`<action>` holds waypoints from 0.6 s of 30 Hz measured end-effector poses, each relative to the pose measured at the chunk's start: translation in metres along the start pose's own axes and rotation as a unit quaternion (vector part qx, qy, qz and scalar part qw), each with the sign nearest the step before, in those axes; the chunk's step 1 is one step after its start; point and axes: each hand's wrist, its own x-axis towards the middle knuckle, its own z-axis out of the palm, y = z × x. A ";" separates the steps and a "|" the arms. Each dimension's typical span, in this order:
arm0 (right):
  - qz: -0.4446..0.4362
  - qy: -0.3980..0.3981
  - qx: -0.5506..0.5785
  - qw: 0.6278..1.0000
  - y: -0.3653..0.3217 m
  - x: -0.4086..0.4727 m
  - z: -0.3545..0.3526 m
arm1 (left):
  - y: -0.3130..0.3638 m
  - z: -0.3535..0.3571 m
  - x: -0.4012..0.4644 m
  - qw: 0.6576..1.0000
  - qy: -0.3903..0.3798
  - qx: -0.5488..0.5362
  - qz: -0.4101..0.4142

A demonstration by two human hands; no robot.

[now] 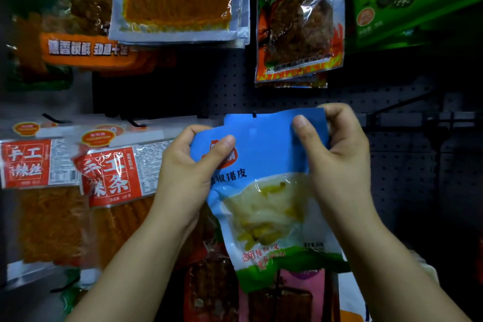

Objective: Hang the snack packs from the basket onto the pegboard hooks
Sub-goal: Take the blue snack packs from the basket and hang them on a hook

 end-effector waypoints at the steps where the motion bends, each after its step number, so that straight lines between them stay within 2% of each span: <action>1: -0.004 0.000 0.004 1.000 -0.002 0.001 0.001 | 0.002 -0.001 0.002 1.000 0.002 0.002 0.013; 6: 0.006 -0.001 0.009 1.000 -0.008 0.012 0.001 | 0.013 0.004 0.012 0.998 0.013 0.032 0.051; 11: 0.090 0.004 0.019 0.996 -0.004 0.024 0.003 | 0.017 0.008 0.022 0.999 0.018 0.036 0.030; 18: 0.128 -0.016 0.017 0.992 0.005 0.024 0.004 | 0.007 0.003 0.025 0.999 0.029 0.031 0.012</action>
